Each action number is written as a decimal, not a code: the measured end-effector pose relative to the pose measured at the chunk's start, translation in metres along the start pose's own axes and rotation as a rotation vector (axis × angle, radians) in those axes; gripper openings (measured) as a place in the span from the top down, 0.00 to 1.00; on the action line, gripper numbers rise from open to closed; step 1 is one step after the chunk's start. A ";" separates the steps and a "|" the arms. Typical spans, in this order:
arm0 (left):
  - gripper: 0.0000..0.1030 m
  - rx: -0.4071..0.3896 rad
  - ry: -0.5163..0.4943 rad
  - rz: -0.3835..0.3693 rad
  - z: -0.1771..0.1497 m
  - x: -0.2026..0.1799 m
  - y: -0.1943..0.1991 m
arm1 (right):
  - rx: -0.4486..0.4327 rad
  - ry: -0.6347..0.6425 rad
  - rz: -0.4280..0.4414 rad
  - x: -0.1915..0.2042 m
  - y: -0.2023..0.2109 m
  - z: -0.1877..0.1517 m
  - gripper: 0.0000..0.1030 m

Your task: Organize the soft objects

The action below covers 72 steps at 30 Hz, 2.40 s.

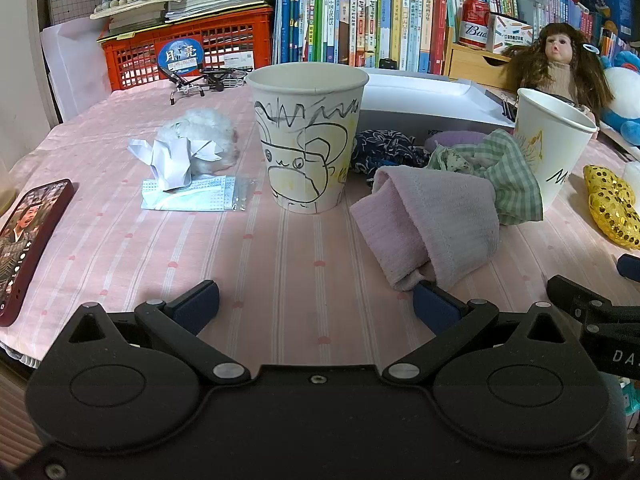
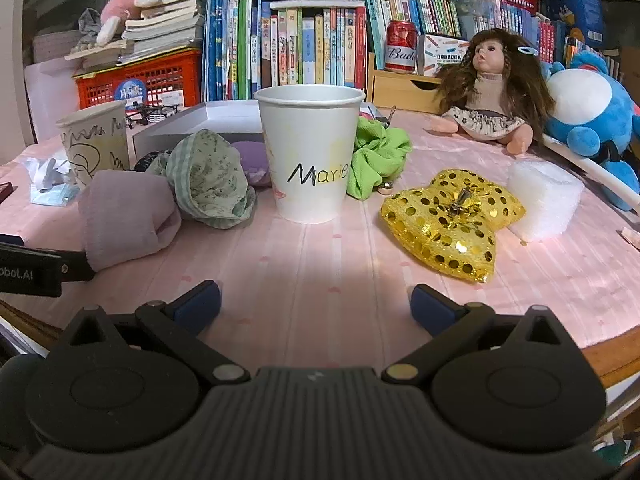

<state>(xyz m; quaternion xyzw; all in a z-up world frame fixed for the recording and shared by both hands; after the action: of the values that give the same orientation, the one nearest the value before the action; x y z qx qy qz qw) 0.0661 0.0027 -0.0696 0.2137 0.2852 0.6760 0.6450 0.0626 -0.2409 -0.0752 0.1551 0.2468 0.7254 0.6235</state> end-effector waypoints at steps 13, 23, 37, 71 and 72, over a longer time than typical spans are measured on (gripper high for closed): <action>0.00 0.016 0.007 -0.005 0.001 0.001 0.003 | -0.023 -0.028 0.031 0.001 0.010 0.006 0.00; 0.02 -0.126 0.001 -0.111 0.025 -0.013 0.038 | -0.158 0.022 -0.117 -0.027 0.031 0.037 0.00; 0.02 -0.112 -0.070 -0.145 0.021 -0.063 0.006 | -0.093 -0.045 -0.209 -0.070 -0.010 0.032 0.00; 0.70 -0.185 -0.082 -0.226 0.084 -0.063 0.074 | -0.202 -0.162 -0.049 -0.085 0.025 0.094 0.47; 0.70 -0.182 -0.073 -0.234 0.092 -0.062 0.074 | -0.205 -0.172 -0.028 -0.087 0.024 0.101 0.47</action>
<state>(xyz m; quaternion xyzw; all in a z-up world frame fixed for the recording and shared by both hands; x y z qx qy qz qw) 0.0756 -0.0488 0.0532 0.1441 0.2222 0.6110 0.7460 0.1113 -0.3120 0.0292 0.1487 0.1191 0.7220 0.6652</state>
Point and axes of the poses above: each gripper's, at about its wrist camera, not at the fingertips, and y roughly against the way its jaws point, x to its left, z to its top, the point moved 10 cm from there along -y, roughly the way its jaws point, and after that the axes turned 6 degrees about y, right-handed, at the moved point
